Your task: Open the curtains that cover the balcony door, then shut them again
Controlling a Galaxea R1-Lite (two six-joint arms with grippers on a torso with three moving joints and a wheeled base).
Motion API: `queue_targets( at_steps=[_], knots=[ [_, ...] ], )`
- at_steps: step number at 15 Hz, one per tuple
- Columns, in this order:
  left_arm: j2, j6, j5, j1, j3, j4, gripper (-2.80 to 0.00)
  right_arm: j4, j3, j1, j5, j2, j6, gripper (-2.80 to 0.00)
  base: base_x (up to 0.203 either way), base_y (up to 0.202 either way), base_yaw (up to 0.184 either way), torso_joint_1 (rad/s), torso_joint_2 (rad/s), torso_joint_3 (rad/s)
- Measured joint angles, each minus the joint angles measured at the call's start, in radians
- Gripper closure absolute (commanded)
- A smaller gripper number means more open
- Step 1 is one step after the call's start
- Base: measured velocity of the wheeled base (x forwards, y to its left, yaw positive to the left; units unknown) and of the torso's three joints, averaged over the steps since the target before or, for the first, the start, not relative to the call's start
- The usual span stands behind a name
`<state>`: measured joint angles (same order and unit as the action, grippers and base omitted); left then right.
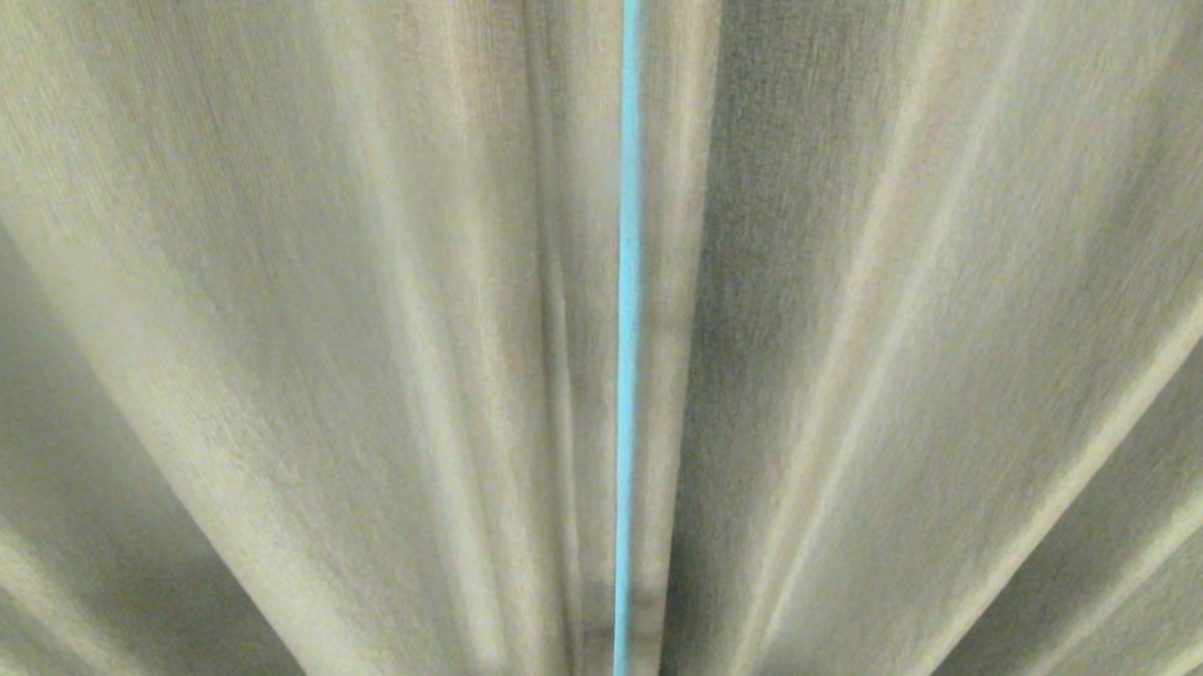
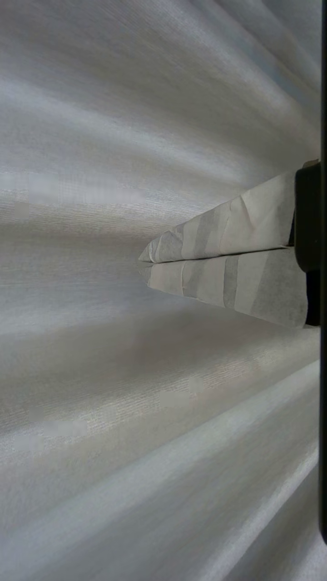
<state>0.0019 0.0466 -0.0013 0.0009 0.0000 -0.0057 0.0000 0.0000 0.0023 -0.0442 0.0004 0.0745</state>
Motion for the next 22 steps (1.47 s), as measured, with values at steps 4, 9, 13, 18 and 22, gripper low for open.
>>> queue_targets(
  at_steps=[4,9,13,18,22],
  knots=[
    [0.000,0.000,0.000,0.000,0.000,0.000,0.00,0.000,0.000,0.000,0.000,0.000,0.000,0.00,0.000,0.000,0.000,0.000,0.00,0.000],
    [0.000,0.001,0.001,0.000,0.000,0.000,0.00,0.000,0.000,0.000,0.000,0.000,0.000,0.00,0.000,0.000,0.000,0.000,0.00,0.000],
    [0.000,-0.002,0.001,0.000,0.000,0.000,0.00,0.000,0.000,0.000,0.000,0.000,-0.003,0.00,0.000,0.000,0.000,0.000,0.00,0.000],
    [0.000,-0.005,0.001,0.000,0.000,0.001,0.00,0.000,0.000,0.000,0.000,0.000,0.000,0.00,0.000,0.000,0.000,0.000,0.00,0.000],
    [0.000,-0.005,0.001,0.000,0.000,0.001,0.00,0.000,0.000,0.000,-0.001,0.000,-0.001,0.00,0.000,0.000,0.000,0.000,0.00,0.000]
  ],
)
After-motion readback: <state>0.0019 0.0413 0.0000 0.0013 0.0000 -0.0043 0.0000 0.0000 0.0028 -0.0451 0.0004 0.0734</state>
